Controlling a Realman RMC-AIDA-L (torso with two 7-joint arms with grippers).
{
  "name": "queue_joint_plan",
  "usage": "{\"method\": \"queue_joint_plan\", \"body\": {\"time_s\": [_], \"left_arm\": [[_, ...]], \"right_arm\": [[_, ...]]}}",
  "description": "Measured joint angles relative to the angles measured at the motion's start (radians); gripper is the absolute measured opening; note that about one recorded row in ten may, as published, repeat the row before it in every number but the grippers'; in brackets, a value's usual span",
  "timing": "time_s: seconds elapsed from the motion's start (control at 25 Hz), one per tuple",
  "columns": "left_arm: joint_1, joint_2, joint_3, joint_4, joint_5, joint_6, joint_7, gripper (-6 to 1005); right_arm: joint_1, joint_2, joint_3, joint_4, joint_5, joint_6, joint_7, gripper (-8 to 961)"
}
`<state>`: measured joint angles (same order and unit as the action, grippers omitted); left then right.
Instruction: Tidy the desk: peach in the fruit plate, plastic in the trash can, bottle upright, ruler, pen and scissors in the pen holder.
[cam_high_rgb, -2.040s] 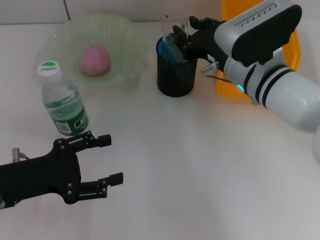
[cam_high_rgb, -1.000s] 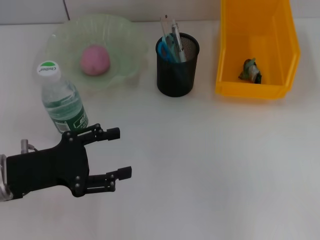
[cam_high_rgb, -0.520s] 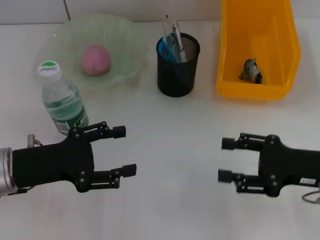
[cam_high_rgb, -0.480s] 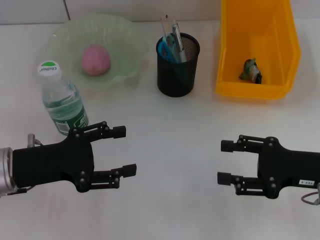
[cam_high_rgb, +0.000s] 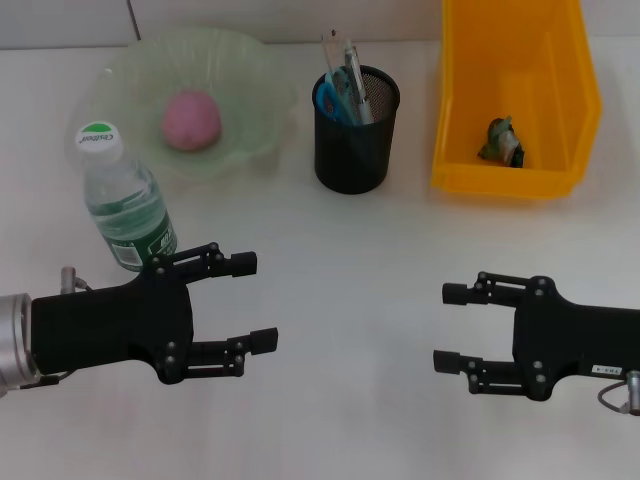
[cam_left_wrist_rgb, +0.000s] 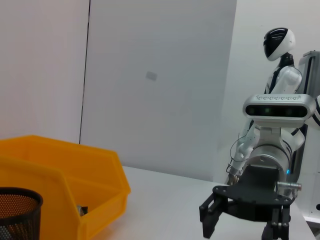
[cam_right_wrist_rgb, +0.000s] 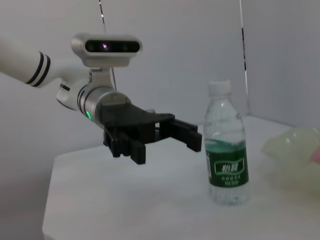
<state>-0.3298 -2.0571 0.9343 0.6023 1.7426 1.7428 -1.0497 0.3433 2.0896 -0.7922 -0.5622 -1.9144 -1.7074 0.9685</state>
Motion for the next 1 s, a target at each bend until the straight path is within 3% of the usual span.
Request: {"method": "queue_joint_plan", "body": {"time_s": [0.32, 1.0], "left_arm": [[0.000, 0.000, 0.000, -0.002, 0.000, -0.002, 0.000, 832], [0.001, -0.003, 0.001, -0.003, 0.015, -0.005, 0.002, 832]], "right_arm": [[-0.025, -0.005, 0.009, 0.033, 0.108, -0.062, -0.069, 736], [-0.008, -0.004, 0.011, 0.089, 0.127, -0.072, -0.113, 736]]}}
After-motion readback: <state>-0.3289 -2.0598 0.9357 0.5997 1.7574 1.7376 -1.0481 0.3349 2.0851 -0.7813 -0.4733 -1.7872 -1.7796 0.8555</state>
